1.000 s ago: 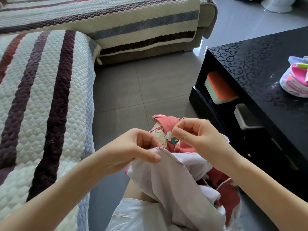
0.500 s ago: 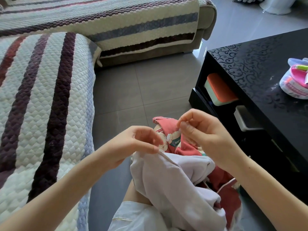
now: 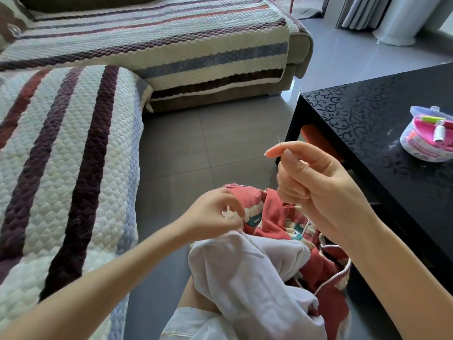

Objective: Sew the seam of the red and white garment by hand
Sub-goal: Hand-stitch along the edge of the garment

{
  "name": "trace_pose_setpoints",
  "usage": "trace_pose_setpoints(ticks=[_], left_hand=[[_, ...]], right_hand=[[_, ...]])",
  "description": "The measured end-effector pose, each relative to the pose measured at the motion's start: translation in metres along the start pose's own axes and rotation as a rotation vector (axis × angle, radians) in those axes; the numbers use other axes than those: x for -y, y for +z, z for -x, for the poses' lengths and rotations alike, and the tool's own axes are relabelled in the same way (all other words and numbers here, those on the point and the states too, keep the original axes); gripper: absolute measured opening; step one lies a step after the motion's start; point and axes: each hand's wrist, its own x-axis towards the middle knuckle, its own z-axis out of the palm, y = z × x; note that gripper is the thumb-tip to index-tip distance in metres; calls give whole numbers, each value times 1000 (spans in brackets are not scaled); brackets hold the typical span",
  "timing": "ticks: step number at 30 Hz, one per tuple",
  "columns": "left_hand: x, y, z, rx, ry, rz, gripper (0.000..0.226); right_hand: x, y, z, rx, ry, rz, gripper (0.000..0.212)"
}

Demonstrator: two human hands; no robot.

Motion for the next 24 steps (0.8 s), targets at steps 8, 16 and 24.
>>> trace_pose_setpoints(ticks=[8, 16, 24], left_hand=[[-34, 8, -3, 690, -636, 714, 70], [-18, 13, 8, 270, -613, 838, 20], [13, -3, 25, 10, -586, 960, 35]], right_hand=[[7, 31, -7, 220, 66, -666, 24], [-9, 12, 8, 301, 264, -864, 26], [-36, -24, 24, -95, 263, -280, 14]])
